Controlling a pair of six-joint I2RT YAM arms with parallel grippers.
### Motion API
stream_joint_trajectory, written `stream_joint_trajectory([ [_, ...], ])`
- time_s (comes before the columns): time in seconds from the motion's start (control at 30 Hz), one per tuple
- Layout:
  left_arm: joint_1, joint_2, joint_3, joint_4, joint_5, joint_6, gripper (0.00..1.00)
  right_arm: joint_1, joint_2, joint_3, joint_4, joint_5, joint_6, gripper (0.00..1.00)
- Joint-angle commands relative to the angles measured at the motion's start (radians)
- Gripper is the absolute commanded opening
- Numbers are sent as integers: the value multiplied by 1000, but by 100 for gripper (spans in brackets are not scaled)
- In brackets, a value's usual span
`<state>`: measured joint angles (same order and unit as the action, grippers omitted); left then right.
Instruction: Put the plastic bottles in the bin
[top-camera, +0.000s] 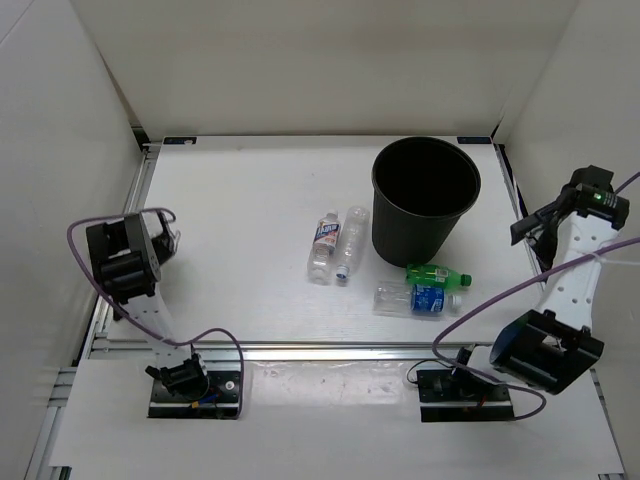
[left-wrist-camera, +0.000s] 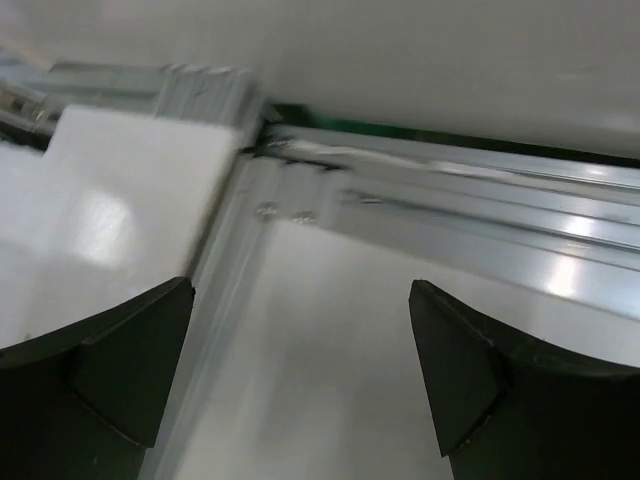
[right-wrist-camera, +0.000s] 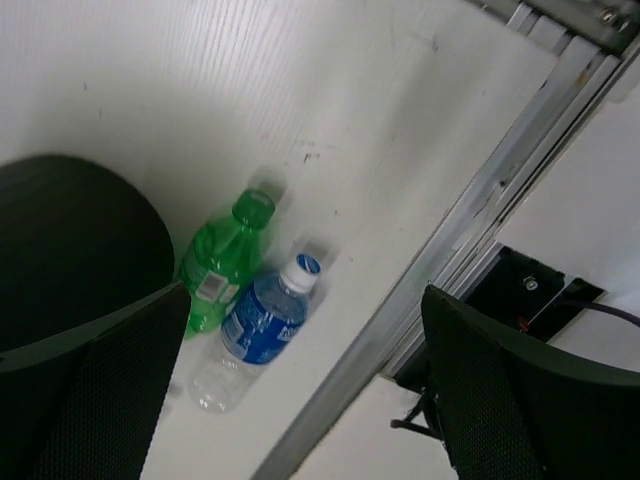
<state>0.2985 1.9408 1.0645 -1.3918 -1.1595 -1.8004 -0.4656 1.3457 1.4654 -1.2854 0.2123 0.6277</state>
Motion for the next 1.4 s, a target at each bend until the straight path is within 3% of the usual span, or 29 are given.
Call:
stream_joint_trajectory([
  [0.0,-1,99,269,-38,0,478,100,-15,-62,-80,38,-179,-132,100],
  [0.07,-25,94,311,-38,114,541,100,-24,-106,-153,61,-241,-123,100],
  [0.3,-263,-133,169,-38,377,564,100,-36,-186,-405,152,-436,22,100],
  [0.5,-456,-190,149,-38,417,656,100,-45,-246,-591,323,-521,159,100],
  [0.7,-530,-203,135,-38,426,697,100,-45,-212,-697,486,-521,242,100],
  [0.93,-573,-192,144,-38,417,717,100,-33,-171,-697,491,-521,313,88],
  [1.17,-573,-204,106,-38,426,726,100,91,-331,-769,408,-511,466,86],
  [1.27,-582,-233,97,-38,426,727,100,160,-358,-833,423,-511,536,93],
  [1.37,-593,-253,97,-38,426,727,100,234,-358,-866,455,-499,592,93],
])
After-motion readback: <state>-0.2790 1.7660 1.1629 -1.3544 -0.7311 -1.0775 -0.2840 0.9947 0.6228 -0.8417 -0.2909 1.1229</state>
